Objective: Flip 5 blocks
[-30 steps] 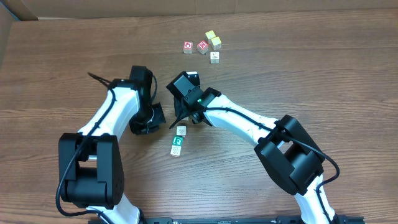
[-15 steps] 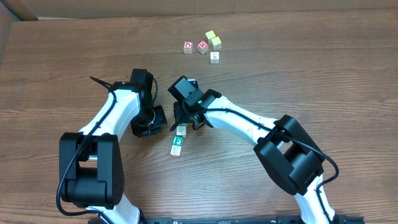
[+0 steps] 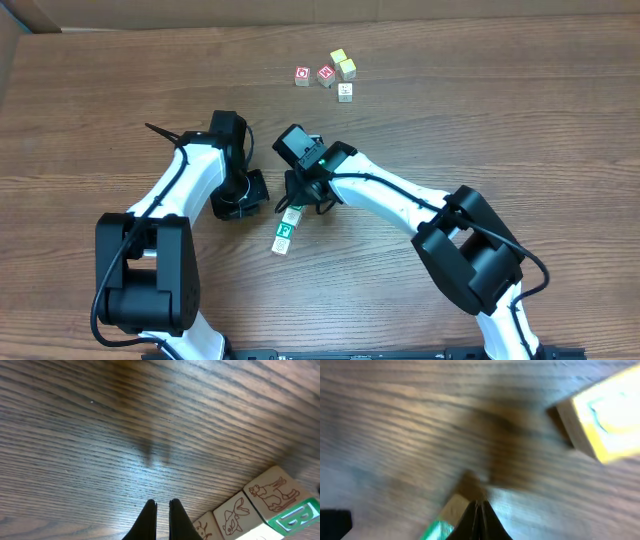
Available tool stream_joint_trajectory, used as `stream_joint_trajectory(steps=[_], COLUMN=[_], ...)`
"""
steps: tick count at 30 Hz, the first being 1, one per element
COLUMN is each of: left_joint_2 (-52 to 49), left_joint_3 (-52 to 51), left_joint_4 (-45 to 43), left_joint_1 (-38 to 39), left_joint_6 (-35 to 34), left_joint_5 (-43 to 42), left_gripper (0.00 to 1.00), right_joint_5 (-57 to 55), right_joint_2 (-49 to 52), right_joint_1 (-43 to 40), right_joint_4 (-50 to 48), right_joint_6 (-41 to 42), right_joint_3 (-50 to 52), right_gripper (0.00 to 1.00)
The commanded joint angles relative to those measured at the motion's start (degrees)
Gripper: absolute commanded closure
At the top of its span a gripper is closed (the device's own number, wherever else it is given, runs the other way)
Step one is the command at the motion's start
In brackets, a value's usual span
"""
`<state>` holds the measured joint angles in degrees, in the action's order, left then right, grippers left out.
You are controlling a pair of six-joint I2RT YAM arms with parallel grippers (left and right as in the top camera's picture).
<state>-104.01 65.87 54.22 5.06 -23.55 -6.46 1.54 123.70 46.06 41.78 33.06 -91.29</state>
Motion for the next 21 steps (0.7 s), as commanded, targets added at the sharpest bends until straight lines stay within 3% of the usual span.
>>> stream_joint_trajectory(steps=[1, 8, 17, 21], left_joint_2=[0.50, 0.50, 0.50, 0.50], left_joint_3=[-1.73, -3.43, -3.48, -3.48], left_joint_4=[-0.07, -1.66, -1.88, -2.40], left_joint_1=[1.44, 3.15, 3.26, 3.26], left_joint_6=[1.33, 1.36, 1.60, 1.77], left_joint_5=[-0.63, -0.61, -3.48, -3.61], left_gripper=[0.96, 0.96, 0.96, 0.96], right_joint_5=[0.31, 0.28, -0.24, 0.57], right_joint_2=[-6.62, -9.40, -5.46, -2.27], right_joint_1=[-1.46, -5.31, -13.55, -13.94], right_joint_4=[3.02, 8.07, 2.49, -2.32], right_joint_6=[2.86, 6.01, 5.46, 0.90], right_joint_3=[-2.60, -2.60, -2.54, -2.54], right_gripper=[0.96, 0.96, 0.92, 0.92])
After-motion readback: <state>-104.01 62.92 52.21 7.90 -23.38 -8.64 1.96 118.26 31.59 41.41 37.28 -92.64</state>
